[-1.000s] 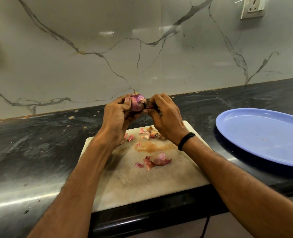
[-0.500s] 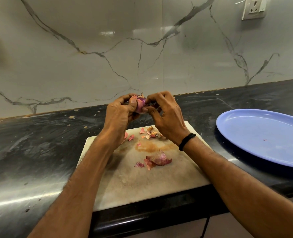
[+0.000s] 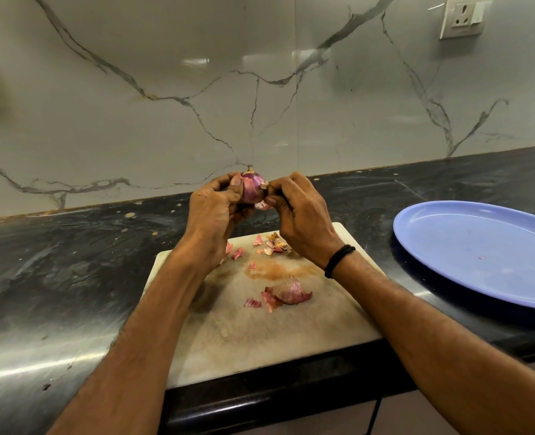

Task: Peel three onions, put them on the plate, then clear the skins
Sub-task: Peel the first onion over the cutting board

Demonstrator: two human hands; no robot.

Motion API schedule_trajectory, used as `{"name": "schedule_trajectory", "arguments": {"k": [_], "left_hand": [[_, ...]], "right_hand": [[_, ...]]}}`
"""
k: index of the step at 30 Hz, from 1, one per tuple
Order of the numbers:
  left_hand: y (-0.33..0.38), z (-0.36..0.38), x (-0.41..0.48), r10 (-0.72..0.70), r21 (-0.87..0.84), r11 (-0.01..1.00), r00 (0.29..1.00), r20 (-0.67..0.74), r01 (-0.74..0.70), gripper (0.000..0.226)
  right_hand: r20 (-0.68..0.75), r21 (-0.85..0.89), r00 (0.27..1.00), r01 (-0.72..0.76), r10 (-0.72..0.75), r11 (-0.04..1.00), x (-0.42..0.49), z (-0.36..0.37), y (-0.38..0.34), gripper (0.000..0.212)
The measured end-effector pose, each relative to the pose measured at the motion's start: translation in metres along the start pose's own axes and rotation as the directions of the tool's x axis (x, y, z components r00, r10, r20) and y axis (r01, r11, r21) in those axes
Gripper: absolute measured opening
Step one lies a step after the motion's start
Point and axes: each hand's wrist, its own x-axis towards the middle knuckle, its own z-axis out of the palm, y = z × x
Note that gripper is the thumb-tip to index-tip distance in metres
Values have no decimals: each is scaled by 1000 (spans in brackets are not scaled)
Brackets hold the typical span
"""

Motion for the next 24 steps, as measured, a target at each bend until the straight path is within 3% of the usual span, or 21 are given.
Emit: {"name": "schedule_trajectory", "arguments": {"k": [3,13,24], "left_hand": [[0,-1,1,-2,1,1000,1000,-23,2,28],[-3,1,1,19,85,996,999,37,-22,23],[-3,-1,1,38,100,994,999,15,-39,20]], "right_hand": [[-13,12,1000,-8,9,1000,0,-1,0,2],[-68,72,997,-23,28,997,3,-5,-6,24],[-70,49,998,13,-9,999,3,-5,-5,17]]}}
